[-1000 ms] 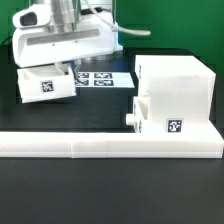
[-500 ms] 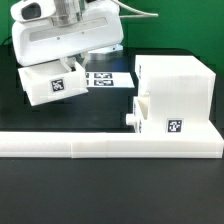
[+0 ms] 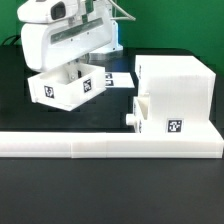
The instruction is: Assemble drawer
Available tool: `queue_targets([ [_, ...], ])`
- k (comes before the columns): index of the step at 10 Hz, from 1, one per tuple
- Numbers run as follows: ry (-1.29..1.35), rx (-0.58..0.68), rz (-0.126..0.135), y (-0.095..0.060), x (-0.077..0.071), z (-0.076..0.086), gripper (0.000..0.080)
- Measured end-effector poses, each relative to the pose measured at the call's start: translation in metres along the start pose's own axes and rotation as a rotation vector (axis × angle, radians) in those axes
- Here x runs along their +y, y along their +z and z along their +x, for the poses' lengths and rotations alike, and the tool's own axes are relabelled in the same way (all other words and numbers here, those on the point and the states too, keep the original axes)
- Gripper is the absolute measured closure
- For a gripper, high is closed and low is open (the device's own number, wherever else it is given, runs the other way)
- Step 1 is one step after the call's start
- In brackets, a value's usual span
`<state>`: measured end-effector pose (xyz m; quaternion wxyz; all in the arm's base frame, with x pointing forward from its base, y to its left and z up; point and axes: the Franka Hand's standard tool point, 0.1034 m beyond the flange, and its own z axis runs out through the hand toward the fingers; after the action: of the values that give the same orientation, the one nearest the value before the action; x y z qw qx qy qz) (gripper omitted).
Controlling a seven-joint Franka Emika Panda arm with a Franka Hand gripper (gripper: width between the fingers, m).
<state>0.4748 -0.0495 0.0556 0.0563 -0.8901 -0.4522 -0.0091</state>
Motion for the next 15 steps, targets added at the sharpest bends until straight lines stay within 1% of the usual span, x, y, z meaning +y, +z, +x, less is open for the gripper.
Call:
queue_targets([
  [1, -0.127, -0.021, -0.012, -0.001, 0.0, 0.003, 0.0754],
  [3, -0.27, -0.024, -0.008, 0.0, 0.001, 0.0, 0.0754],
  [5, -0.546, -0.042, -0.005, 0.004, 0.003, -0.006, 0.0754],
  [7, -0.727, -0.067, -0.011, 0.005, 0.006, -0.002, 0.0754],
  [10, -0.733, -0.067, -0.007, 0.006, 0.006, -0.004, 0.0754],
  [11, -0.701, -0.067, -0.003, 0.005, 0.008, 0.0, 0.0754],
  [12, -0.66, -0.063, -0.007, 0.003, 0.015, 0.011, 0.0754],
  [13, -0.618, -0.054, -0.019, 0.001, 0.022, 0.027, 0.0754],
  [14, -0.565, -0.042, -0.031, 0.001, 0.024, 0.044, 0.0754],
  [15, -0.549, -0.034, -0.034, 0.004, 0.023, 0.056, 0.0754],
])
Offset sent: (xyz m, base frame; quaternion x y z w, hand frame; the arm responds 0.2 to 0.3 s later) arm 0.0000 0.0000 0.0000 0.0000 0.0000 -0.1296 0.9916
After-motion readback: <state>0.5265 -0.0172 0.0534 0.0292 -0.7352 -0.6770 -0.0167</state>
